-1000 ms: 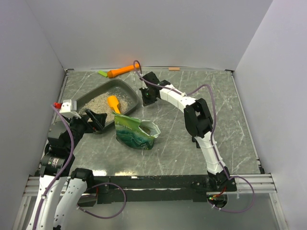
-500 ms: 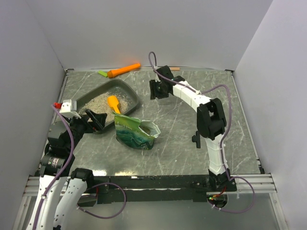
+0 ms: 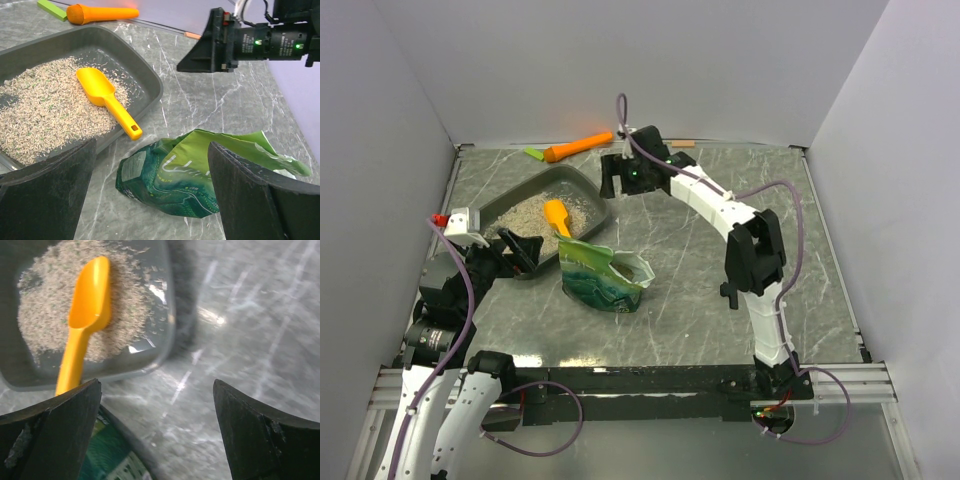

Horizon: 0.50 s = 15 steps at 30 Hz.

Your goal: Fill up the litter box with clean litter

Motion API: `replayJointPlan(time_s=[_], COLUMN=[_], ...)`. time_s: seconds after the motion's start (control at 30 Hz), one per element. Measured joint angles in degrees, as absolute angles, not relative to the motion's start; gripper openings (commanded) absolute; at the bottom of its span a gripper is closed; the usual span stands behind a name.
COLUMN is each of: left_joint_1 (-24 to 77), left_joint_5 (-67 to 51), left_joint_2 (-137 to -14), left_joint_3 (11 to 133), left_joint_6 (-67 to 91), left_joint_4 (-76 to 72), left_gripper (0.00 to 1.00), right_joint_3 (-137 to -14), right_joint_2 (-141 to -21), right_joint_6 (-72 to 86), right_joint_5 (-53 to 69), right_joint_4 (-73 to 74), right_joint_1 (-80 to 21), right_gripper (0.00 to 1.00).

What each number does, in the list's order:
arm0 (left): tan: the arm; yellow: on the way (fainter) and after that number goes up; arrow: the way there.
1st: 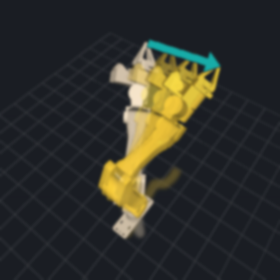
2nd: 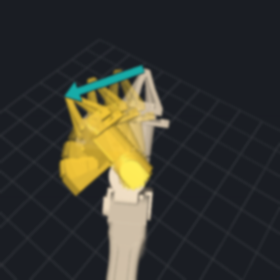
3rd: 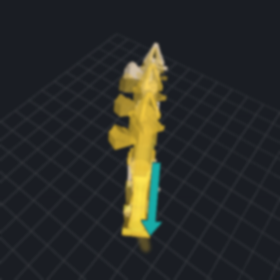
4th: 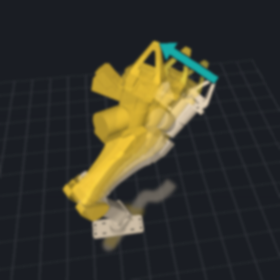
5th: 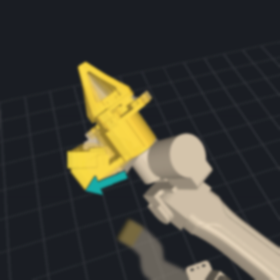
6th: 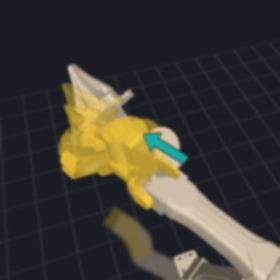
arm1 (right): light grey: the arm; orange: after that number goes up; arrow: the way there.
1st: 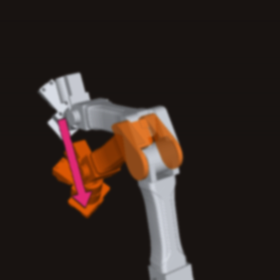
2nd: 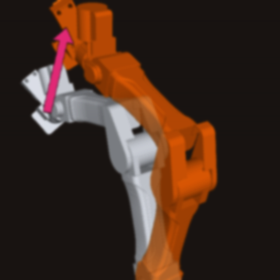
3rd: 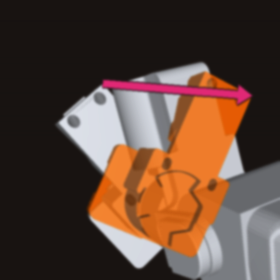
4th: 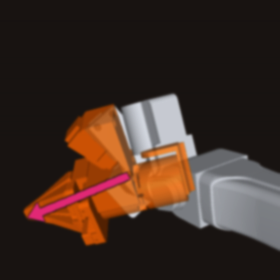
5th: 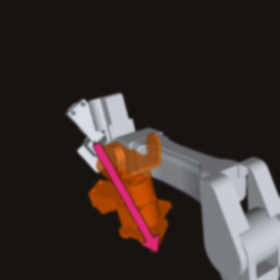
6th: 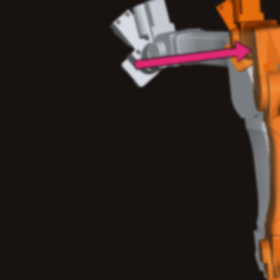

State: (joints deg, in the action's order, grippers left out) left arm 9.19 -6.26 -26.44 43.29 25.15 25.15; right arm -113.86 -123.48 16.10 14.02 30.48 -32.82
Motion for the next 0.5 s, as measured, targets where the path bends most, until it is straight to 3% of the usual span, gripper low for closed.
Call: replayJointPlan(time_s=[0.5], left_joint_1=[9.2], left_joint_5=[-6.2], left_joint_2=[-26.3], left_joint_3=[43.3], left_joint_6=[25.1], left_joint_4=[25.2], left_gripper=[0.97], right_joint_3=[-120.7], right_joint_2=[-133.8], right_joint_6=[18.7], right_joint_5=[10.0], right_joint_4=[34.7], right_joint_1=[-36.1], right_gripper=[0.99])
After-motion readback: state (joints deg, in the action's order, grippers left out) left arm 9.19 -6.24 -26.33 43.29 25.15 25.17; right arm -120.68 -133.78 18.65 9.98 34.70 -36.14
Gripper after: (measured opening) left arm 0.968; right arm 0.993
